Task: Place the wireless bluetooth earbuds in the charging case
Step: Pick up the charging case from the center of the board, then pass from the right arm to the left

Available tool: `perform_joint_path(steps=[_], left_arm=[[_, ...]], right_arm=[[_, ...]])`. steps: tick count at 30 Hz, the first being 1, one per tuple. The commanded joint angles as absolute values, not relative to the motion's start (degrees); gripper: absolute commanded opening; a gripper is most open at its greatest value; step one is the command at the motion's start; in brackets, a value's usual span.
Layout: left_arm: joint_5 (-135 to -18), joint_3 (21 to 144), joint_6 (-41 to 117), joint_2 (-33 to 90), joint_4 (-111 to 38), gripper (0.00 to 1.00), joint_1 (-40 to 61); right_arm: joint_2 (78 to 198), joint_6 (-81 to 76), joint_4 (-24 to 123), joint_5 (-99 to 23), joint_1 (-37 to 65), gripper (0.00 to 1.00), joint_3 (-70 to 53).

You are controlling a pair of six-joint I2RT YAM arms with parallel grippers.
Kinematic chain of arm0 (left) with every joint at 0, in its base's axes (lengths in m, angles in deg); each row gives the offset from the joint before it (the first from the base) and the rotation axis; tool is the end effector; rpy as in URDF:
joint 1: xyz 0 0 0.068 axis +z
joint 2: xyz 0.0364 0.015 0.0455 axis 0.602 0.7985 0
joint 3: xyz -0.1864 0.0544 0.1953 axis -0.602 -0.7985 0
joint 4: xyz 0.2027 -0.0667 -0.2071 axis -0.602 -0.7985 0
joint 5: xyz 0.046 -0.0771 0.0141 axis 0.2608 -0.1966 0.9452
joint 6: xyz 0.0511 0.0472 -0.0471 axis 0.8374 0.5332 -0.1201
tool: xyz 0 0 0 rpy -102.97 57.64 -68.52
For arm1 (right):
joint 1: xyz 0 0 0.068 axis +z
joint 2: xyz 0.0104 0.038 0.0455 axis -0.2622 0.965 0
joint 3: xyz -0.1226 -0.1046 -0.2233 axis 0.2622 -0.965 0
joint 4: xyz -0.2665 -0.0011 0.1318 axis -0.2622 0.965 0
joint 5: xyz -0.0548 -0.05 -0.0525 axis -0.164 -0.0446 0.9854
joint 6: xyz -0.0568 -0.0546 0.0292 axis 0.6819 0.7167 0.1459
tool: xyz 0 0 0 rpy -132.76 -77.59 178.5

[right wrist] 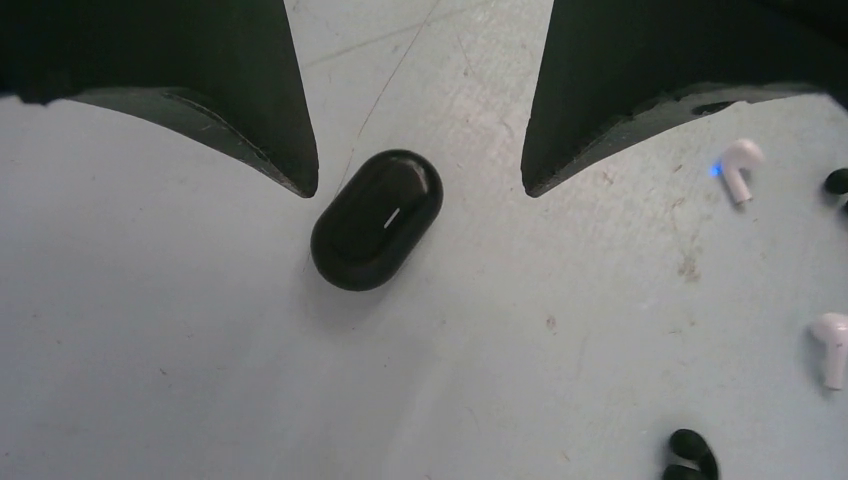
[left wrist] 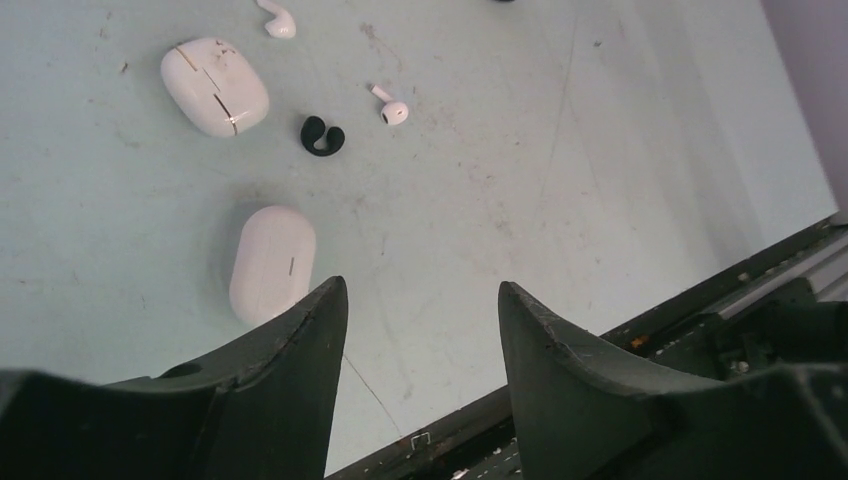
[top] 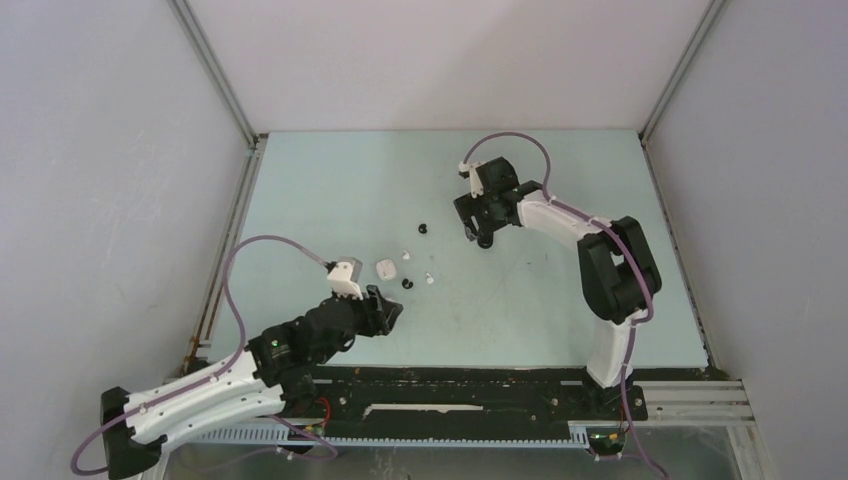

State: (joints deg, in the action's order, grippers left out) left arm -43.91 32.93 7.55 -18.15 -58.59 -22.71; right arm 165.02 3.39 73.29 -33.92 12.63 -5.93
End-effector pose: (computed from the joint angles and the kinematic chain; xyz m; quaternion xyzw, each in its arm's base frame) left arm 0.1276 -0.1580 0.2065 0.0181 0.8386 -0.2843 0.4644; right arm 0.4083 0.2200 0.1572 -0.2310 0.9235 0.1000 0.2894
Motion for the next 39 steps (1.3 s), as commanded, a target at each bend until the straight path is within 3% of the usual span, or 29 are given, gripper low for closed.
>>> perform_joint_path(steps=[1, 13, 19, 22, 26, 29, 32, 36, 39], left_arm=[[-40.27, 35.33, 9.99, -12.83, -55.22, 0.62, -25.0], [-44.65, 33.62, 9.69, -11.09, -49.91, 0.63, -26.27], [-40.6, 34.63, 12.84, -11.87, -51.46, 0.66, -26.27], [-38.88, 35.37, 12.93, -11.02, -51.45, 0.69, -26.28], [-34.06, 36.76, 3.4, -7.34, -52.72, 0.86, -26.03], [-40.01, 40.54, 5.44, -1.26, -51.38, 0.88, -24.96], [-47.13, 43.63, 8.68, 4.03, -48.46, 0.86, -24.95], [-58.21, 37.45, 9.14, 2.99, -27.35, 0.73, -24.08], [-69.44, 34.36, 4.45, 3.82, -16.34, 0.72, -19.96]], right_arm=[[169.17, 2.0, 75.78, -30.85, 12.82, 0.77, -0.69], [174.27, 2.68, 77.9, -27.52, 11.78, 0.58, 0.93], [173.34, 3.99, 78.36, -30.19, 11.61, 0.32, -0.73], [171.82, 7.39, 78.62, -32.47, 11.92, 0.3, -1.52], [162.9, 11.25, 80.82, -38.05, 12.39, 0.3, -7.23], [150.81, 18.78, 81.36, -41.32, 14.19, 0.28, -14.32], [139.96, 27.92, 84.05, -45.61, 15.93, 0.27, -21.29], [127.02, 35.71, 85.31, -46.49, 17.95, 0.26, -30.27], [118.01, 38.42, 84.17, -46.01, 19.19, 0.26, -36.48]])
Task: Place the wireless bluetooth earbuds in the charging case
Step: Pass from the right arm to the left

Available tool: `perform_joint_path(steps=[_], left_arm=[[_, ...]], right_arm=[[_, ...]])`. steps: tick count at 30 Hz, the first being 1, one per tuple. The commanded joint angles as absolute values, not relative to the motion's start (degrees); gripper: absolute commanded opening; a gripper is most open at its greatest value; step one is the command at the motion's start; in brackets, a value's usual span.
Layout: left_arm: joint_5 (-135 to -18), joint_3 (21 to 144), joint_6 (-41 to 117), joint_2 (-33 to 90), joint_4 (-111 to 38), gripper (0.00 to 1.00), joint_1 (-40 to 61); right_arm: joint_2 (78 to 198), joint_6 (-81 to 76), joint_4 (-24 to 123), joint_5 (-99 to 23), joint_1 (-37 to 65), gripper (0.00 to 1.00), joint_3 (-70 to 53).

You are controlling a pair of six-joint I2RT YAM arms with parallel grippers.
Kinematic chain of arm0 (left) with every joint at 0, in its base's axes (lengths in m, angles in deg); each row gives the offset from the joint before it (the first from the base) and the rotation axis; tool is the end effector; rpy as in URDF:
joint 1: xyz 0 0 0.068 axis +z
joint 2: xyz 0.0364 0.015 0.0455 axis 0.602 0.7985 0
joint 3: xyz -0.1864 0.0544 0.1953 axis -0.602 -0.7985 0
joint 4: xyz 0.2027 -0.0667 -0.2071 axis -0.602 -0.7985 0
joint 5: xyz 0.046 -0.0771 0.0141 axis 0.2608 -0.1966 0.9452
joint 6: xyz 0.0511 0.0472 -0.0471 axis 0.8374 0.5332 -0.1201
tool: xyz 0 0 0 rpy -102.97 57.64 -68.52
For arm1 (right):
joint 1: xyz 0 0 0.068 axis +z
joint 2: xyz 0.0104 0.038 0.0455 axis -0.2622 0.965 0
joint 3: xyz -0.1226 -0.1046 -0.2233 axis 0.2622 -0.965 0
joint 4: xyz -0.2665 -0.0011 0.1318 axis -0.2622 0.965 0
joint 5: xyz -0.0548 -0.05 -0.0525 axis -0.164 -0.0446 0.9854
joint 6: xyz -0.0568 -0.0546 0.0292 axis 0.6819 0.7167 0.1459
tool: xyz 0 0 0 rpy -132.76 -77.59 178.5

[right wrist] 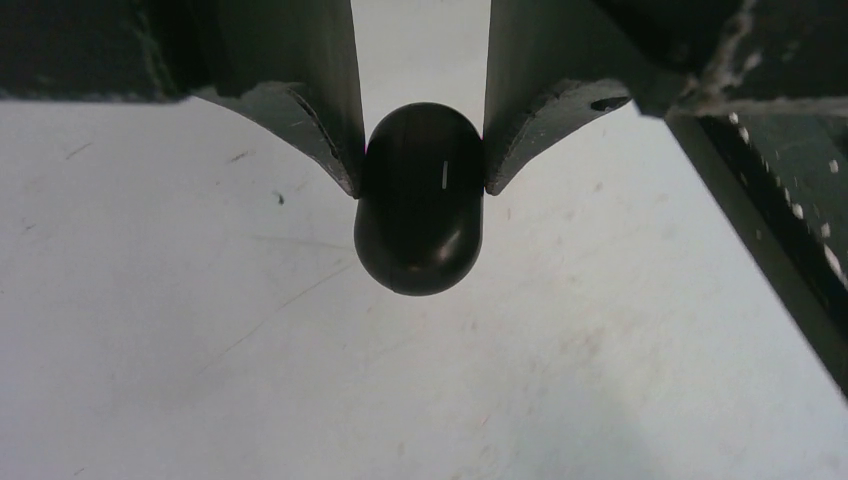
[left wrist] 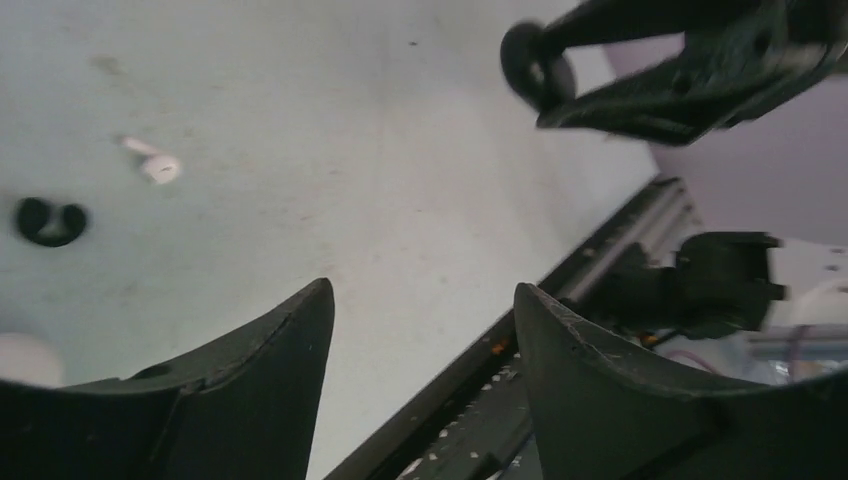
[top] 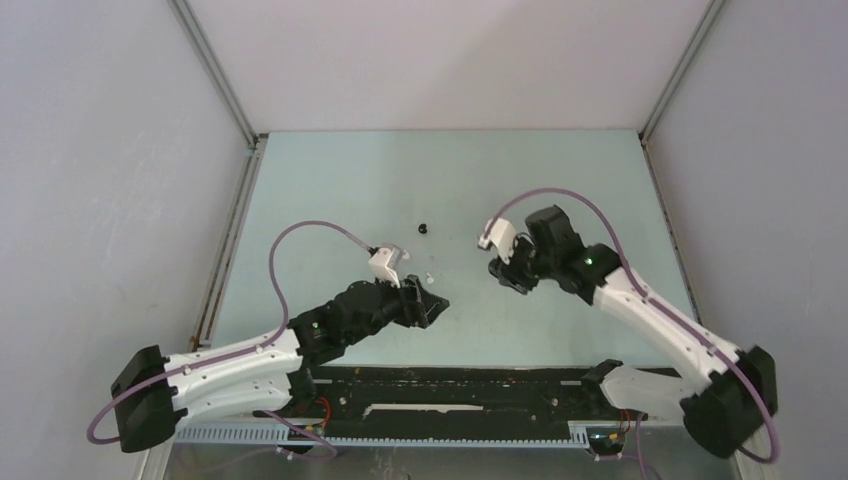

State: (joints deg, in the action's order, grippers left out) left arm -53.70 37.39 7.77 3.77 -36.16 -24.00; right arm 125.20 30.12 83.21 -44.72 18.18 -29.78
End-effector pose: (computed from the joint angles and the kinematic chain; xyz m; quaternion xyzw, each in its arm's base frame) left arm 0.1470 -0.2267 0.2063 0.0663 0.8208 -0.3694 0.4307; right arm 0.2467 0.1837 0.2420 -0.4969 0.7850 0.1354 0.3444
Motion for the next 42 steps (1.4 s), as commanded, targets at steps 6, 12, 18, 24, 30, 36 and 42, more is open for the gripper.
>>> perform_joint_path(steps=[6, 12, 18, 24, 30, 36, 42], left_arm=[[-83.73, 40.47, 1.93, 14.51, -13.24, 0.67, -16.58], [-87.78, 43.24, -2.26, 23.04, -8.09, 0.64, -16.78], [-90.45, 45.41, -5.49, 29.07, -3.2, 0.54, -17.12], [-91.32, 48.08, -6.63, 34.8, -1.46, 0.54, -17.65], [-91.75, 49.08, -7.27, 38.08, 0.55, 0.5, -17.65], [-93.83, 49.7, -9.4, 41.23, 4.73, 0.44, -17.75], [-95.79, 49.55, -11.35, 43.6, 9.35, 0.39, -17.79]], right_arm=[[106.39, 40.99, 82.42, -43.01, 25.34, 0.26, -42.0], [105.02, 41.32, 83.11, -44.31, 26.01, 0.26, -41.7], [104.76, 41.04, 83.05, -44.57, 26.61, 0.26, -41.7], [104.5, 41.05, 83.38, -45.22, 26.99, 0.26, -41.7], [104.3, 40.71, 83.83, -46.0, 26.99, 0.26, -41.7], [104.59, 40.61, 83.68, -46.66, 27.09, 0.26, -41.7], [104.94, 40.68, 83.77, -47.02, 27.21, 0.27, -41.7]])
